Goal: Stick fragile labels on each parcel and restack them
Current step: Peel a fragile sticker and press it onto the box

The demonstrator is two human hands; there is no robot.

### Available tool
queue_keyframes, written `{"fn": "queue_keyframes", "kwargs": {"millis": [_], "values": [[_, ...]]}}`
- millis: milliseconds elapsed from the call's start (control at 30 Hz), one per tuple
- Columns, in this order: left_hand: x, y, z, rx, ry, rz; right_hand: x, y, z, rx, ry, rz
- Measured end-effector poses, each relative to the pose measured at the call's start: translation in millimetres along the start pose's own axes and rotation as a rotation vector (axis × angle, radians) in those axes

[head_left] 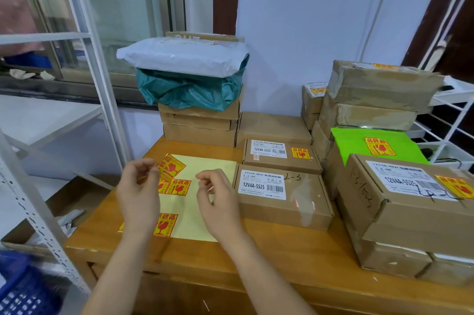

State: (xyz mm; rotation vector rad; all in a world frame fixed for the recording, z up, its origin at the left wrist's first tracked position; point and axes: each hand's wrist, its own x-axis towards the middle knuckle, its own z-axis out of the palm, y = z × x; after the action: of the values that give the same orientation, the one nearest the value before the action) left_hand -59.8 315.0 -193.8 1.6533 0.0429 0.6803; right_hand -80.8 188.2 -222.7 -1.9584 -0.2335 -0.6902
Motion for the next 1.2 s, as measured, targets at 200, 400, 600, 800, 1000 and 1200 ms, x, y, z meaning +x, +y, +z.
{"fn": "queue_keyframes", "kwargs": {"millis": [200,400,600,800,1000,1200], "values": [[-18.0,25.1,40.9,0.14,-0.51,0.182,0.1,17.2,-75.4,-0.035,0.16,-0.015],[-37.2,48.0,82.5,0.153,-0.777,0.218,-0.9,39.3,-126.8,-0.185,0.028,0.101],[-35.7,51.8,125.1,0.007,-0.968,0.107,-4.6,53.7,-162.9,-0.189,0.057,0.144],[-40.2,36.1,159.0,-0.019,-0.92,-0.083,4.3,53.7,-174.9,-0.154,0.003,0.311],[-44.2,20.1,156.0,0.047,-0.763,-0.071,7.7,55.6,-165.4,-0.069,0.001,0.397],[-32.9,11.4,145.9,0.038,-0.747,-0.093,12.2,51.5,-156.2,0.03,0.019,0.409]]}}
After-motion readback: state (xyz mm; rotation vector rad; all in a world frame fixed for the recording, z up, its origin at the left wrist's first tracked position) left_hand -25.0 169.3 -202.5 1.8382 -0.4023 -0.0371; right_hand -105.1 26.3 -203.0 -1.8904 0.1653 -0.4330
